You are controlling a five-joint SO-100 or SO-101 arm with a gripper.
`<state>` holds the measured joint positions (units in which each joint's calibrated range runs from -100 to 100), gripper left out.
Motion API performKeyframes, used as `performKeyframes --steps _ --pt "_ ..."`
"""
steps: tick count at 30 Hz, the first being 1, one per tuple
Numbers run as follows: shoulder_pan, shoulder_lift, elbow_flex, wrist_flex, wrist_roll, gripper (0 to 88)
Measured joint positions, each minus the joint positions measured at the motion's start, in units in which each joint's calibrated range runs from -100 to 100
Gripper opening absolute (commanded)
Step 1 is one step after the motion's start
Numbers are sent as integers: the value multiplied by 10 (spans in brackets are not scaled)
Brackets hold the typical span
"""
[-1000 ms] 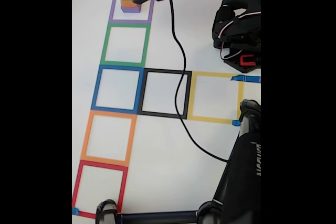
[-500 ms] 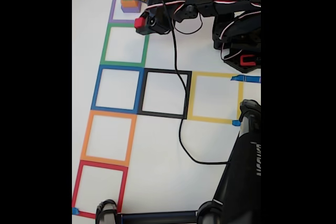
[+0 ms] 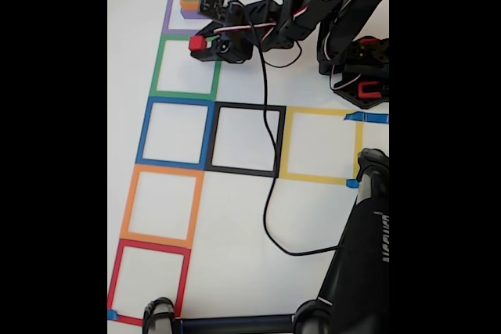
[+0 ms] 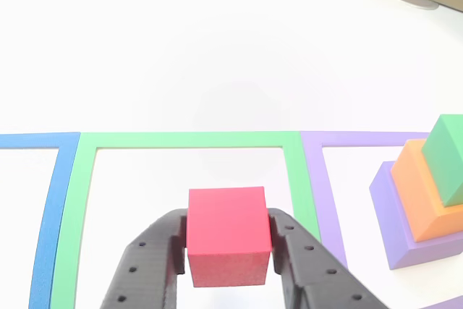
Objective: Tower of hanoi
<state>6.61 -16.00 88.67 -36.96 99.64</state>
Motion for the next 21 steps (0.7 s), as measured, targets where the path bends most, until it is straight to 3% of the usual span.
performKeyframes --steps 13,21 --pt "22 181 -40 -185 0 59" --pt "26 249 -72 -214 0 60"
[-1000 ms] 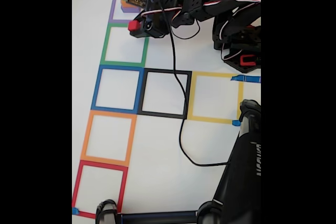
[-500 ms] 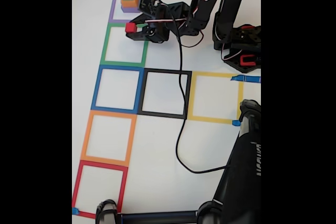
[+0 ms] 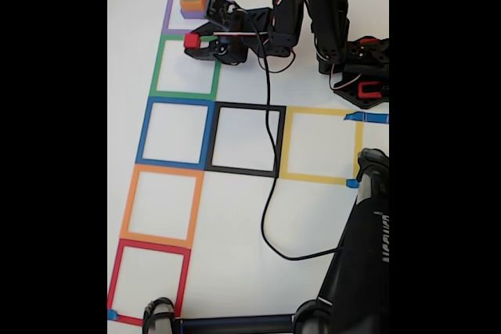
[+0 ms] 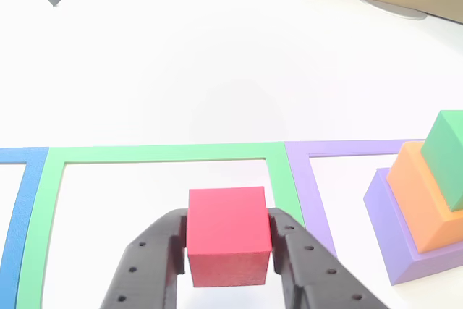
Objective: Tower of hanoi
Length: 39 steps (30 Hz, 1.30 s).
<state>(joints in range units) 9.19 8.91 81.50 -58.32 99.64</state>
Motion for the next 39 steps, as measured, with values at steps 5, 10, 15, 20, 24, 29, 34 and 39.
performKeyframes --steps 5,10,15,20,24,29,34,39 --pt "14 14 -18 0 0 60" --pt "14 33 -32 0 0 60" --pt "14 49 -40 0 0 60" --pt "14 66 -54 0 0 62" --pt "14 73 -60 0 0 64" --pt "4 82 -62 0 0 63" --pt "0 89 -63 -2 0 67" --pt "-1 89 -63 -3 0 71"
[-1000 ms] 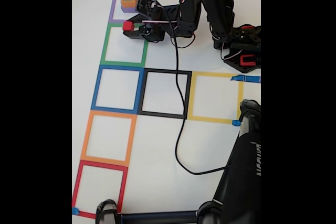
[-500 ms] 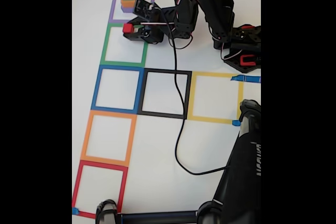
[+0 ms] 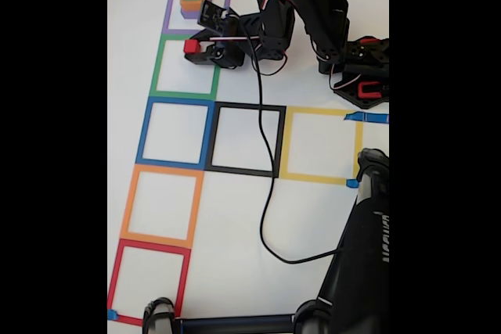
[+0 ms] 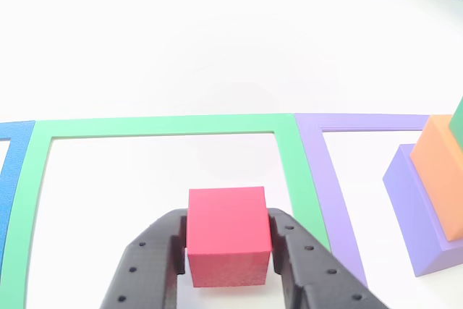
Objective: Tower of hanoi
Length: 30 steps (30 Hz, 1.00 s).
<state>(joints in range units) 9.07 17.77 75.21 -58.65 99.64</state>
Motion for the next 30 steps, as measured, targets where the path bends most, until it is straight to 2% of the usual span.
performKeyframes --steps 21,30 --pt "-16 14 3 -13 0 125" --pt "-14 13 5 -18 0 200"
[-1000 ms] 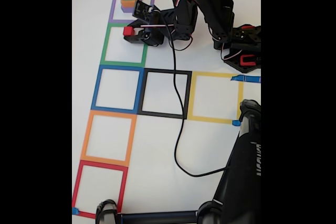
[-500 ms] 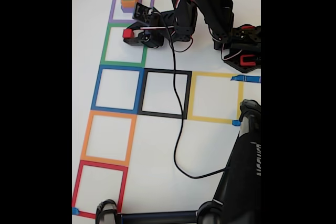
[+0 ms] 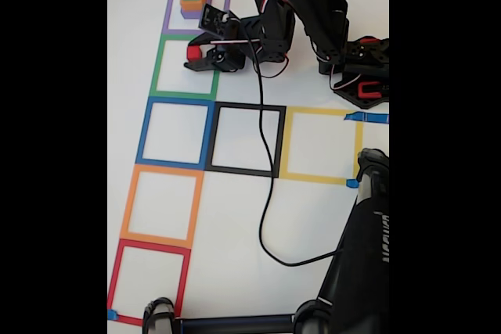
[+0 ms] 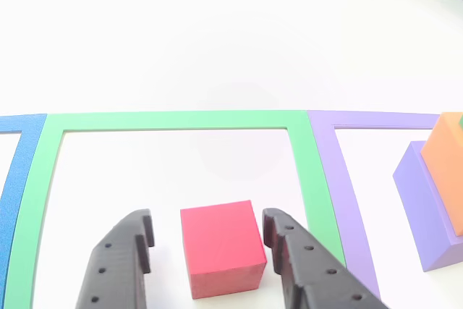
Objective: Tower of hanoi
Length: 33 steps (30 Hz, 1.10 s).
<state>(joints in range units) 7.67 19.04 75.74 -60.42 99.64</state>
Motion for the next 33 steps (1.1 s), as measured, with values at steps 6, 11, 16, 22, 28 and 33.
performKeyframes --steps 6,11,16,22,28,33 --pt "9 -53 18 0 0 199" --pt "11 -131 23 19 0 171" --pt "16 -241 35 118 0 89" --pt "41 -435 43 351 0 20" --pt "66 -643 -46 719 0 22" --pt "103 -706 -195 1029 0 25"
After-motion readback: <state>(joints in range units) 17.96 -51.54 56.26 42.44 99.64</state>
